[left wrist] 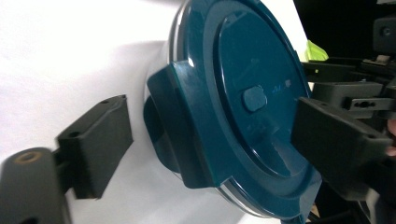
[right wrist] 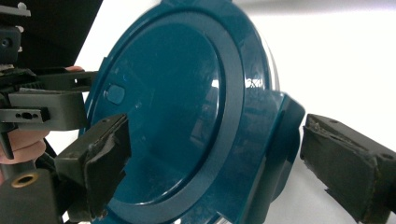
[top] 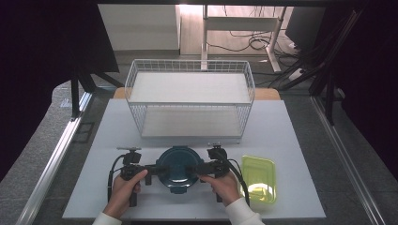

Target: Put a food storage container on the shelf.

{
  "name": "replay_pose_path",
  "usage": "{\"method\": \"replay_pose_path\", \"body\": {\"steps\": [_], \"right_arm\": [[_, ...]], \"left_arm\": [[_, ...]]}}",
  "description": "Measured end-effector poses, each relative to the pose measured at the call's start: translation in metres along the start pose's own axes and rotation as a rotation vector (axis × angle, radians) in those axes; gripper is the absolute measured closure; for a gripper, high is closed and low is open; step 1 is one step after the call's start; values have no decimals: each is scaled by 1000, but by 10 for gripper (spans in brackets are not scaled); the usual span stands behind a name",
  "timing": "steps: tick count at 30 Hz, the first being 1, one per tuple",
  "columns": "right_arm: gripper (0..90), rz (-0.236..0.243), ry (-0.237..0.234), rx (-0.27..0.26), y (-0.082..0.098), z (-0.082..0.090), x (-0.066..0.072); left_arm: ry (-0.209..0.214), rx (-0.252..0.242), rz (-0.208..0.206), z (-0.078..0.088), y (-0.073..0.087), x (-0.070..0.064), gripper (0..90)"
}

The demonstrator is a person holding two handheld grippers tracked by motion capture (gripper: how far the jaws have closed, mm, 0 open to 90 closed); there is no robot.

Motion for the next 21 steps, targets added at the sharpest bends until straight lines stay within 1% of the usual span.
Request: {"method": "replay_pose_path", "body": {"steps": [3,6,8,9,10,11,14,18,19,21], "right_arm": [[88,-10,-11,5,1,-2,0],[92,-18,-26,13,2,-4,-1],[95,-26,-37,16,3,-6,-2],[99,-41,-51,24,3,-8,-3],[99,-41,-51,24,3,-8,-3],[123,-51,-67,31,4,-9,-3],[138,-51,-72,29,4,-9,-3],[180,-91,-72,26,4,-7,-5],[194,-103,-76,31,4,-7,-6],[233,-107,-77,28,5,-3,-7]], "left_arm": [[1,8,3,-4,0,1,154],[18,18,6,-7,0,0,182],[18,24,8,-8,0,1,193],[23,25,11,-9,0,2,197],[28,28,15,-9,0,2,197],[28,28,15,-9,0,2,198],[27,29,23,-9,0,2,212],[35,24,46,-6,0,3,230],[38,23,46,-6,1,3,234],[38,20,38,-3,2,1,252]]}}
Point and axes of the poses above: each handheld gripper's, and its own axes: z roughly backward along the jaws, y roughly out of its underside, x roughly to its left, the point moved 1 cm from there along -z, roughly forward along the jaws, and after that the axes turned 8 degrees about y, right-handed, at the moved point
